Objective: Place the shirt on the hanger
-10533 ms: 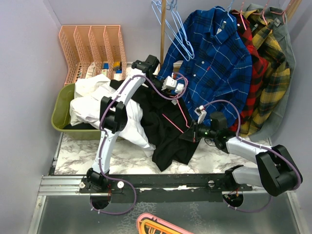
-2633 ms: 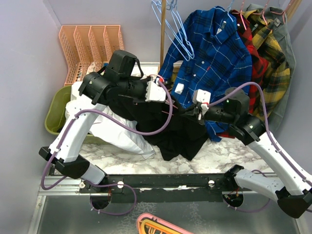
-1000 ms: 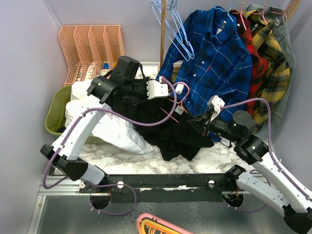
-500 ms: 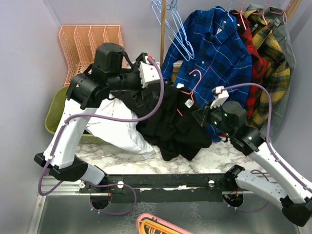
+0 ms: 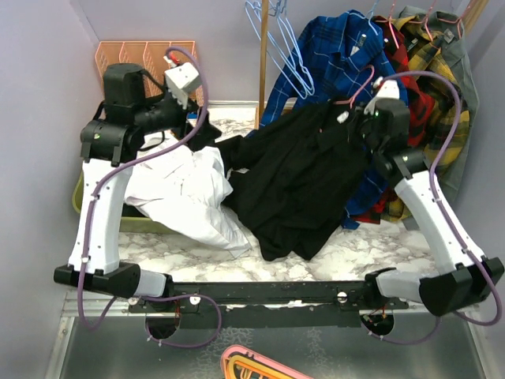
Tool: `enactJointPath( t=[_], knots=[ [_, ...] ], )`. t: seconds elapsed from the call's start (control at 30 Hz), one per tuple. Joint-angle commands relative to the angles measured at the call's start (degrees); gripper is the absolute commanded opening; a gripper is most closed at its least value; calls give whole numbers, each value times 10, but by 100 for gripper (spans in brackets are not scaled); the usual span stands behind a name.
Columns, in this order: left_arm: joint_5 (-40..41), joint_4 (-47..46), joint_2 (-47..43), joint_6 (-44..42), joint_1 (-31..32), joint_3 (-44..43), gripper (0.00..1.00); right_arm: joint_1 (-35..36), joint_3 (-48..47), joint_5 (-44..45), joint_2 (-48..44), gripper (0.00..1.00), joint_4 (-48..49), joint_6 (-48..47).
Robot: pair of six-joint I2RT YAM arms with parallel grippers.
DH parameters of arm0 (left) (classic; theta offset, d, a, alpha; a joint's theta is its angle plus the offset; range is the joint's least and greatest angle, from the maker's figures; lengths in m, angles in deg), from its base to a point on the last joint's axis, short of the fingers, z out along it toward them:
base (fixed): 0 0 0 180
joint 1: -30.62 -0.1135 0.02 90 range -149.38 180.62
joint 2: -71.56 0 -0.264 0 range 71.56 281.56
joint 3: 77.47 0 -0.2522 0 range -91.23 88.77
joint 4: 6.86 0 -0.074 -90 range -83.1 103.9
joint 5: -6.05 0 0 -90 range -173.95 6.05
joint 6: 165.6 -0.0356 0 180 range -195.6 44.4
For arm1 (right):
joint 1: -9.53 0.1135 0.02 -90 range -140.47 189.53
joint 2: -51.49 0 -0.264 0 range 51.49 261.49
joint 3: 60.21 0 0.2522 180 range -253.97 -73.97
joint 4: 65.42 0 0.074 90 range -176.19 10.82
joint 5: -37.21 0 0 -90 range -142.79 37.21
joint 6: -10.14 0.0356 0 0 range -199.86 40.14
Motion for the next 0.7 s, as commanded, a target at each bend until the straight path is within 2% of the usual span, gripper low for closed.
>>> enactJointPath(
  t=[0.0,0.17,0.47,0.53,0.67],
  knots=[
    [-80,-20,-54,36,-55,35,99,-30,-129,-41,63,1,42,-94],
    [-80,-18,-77,29,-83,79,99,-31,-206,-104,100,1,71,-153],
    [-85,-10,-87,17,-94,91,99,-36,-345,-119,163,1,37,-204],
    [-91,-9,-87,16,-96,92,99,-37,-337,-142,150,1,29,-196],
    [-95,-3,-88,11,-98,96,99,-37,-209,-147,86,1,59,-160]
  ],
)
